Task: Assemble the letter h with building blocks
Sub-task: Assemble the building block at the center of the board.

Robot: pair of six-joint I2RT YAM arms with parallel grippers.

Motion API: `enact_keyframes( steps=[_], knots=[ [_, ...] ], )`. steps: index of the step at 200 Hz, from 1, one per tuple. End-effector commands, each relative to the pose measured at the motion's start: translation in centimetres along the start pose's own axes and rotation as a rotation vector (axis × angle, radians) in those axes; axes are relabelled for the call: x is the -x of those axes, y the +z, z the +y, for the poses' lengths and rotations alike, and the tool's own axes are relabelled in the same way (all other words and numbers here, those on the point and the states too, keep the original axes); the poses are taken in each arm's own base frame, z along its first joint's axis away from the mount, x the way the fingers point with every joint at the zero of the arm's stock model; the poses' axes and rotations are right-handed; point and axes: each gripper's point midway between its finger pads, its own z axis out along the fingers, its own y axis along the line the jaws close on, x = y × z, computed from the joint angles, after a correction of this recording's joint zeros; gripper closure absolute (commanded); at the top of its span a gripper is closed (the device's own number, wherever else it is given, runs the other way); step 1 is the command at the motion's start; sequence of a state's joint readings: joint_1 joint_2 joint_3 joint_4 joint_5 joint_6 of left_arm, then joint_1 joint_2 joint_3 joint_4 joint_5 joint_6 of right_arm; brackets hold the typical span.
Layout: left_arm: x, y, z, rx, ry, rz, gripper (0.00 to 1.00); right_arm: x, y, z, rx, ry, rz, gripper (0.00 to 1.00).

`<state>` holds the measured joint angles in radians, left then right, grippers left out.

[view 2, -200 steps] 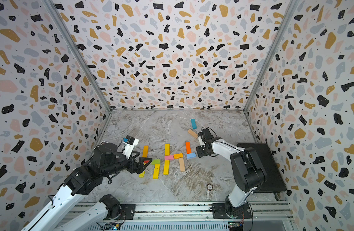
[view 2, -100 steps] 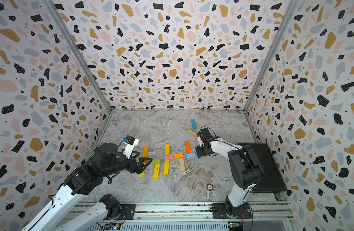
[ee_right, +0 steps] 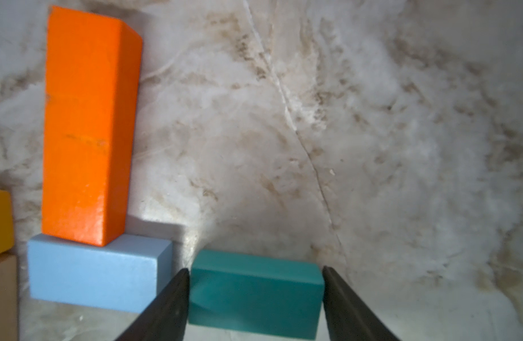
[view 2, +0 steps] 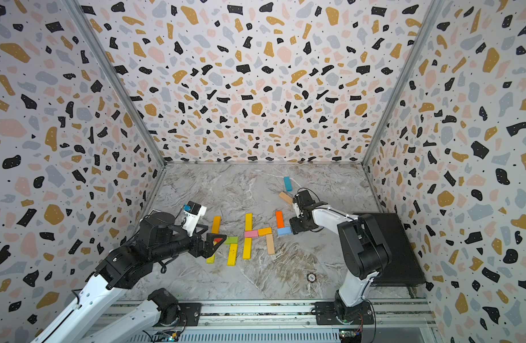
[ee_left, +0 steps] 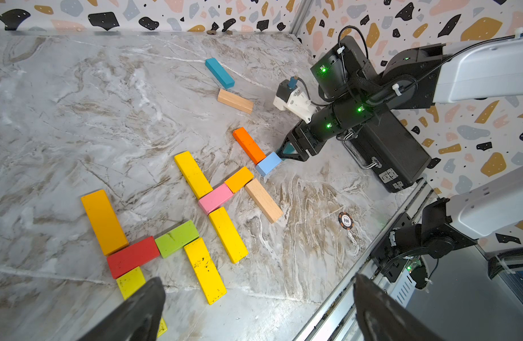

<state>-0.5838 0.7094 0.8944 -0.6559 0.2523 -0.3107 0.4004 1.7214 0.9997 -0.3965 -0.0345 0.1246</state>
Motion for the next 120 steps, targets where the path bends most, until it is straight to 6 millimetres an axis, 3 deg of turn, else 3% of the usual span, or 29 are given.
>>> enact_keyframes(
  steps=[1,30,82,120],
  knots=[
    [0.5,0.1,0.0,-0.005,0.002,-0.025,0.01,0.6,-0.9,-0.2,-0.024,0.010,-0.018,0.24],
    [0.5,0.1,0.1,0.001,0.006,-0.024,0.01,1.3,-2.1,-0.8,-0.060,0.031,-0.062,0.21],
    [0.5,0.0,0.3,0.016,0.007,-0.025,0.01,3.5,-6.4,-0.8,-0.045,0.124,-0.231,0.16],
    [0.5,0.1,0.2,0.008,0.004,-0.022,0.01,2.4,-5.3,-0.6,0.065,0.308,-0.201,0.15]
  ],
)
